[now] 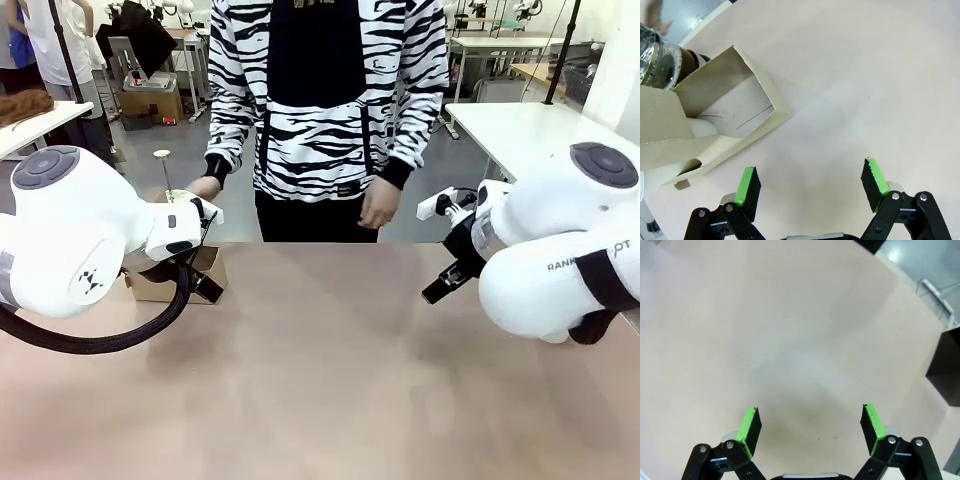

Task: Pour a drink into a cup and package it in a carrier.
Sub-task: Pick up the 600 ml Paper Cup and place it in the middle top area of the table.

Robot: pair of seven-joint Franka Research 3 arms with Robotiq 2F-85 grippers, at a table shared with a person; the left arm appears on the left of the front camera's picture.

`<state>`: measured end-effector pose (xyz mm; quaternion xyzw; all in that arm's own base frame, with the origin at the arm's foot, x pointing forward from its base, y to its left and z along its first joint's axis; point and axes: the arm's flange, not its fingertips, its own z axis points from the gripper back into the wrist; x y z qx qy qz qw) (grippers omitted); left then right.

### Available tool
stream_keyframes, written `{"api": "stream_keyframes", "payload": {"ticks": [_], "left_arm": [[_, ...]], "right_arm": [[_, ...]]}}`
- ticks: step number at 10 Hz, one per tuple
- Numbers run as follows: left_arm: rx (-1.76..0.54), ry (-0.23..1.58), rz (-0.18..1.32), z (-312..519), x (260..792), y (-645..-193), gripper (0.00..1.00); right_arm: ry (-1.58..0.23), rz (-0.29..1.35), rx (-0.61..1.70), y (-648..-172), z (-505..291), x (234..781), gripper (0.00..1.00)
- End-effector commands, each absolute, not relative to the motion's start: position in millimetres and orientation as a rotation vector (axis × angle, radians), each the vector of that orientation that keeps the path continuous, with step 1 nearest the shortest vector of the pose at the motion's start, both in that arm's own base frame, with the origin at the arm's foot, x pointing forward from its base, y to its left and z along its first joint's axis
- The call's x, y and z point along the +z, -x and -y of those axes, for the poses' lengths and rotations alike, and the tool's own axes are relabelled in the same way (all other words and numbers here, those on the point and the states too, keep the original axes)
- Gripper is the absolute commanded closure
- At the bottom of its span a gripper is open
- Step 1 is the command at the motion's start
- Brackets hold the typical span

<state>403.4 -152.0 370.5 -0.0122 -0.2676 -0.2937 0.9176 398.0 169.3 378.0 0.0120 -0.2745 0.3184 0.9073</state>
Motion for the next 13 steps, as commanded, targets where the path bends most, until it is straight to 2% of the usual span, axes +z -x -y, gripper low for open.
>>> {"api": "stream_keyframes", "payload": {"ticks": [1,4,6,8,11,13], "left_arm": [[-0.604,0.025,0.55,151.9,370.5,-403.4,0.0],[-0.604,0.025,0.55,151.9,370.5,-403.4,0.0],[-0.604,0.025,0.55,151.9,370.5,-403.4,0.0],[-0.604,0.025,0.55,151.9,370.5,-403.4,0.0],[-0.604,0.025,0.55,151.9,370.5,-403.4,0.0],[-0.604,0.025,0.55,151.9,370.5,-403.4,0.0]], "right_arm": [[-0.048,0.567,0.651,-411.8,-162.9,435.4,0.0],[-0.19,0.542,0.705,-415.0,-92.1,540.6,0.0],[-0.335,0.478,0.869,-416.8,-32.0,568.9,0.0],[-0.454,0.533,1.003,-422.8,31.2,565.4,0.0],[-0.645,0.756,1.1,-438.8,99.3,500.0,0.0],[-0.685,0.875,1.081,-435.0,115.7,467.2,0.0]]}}
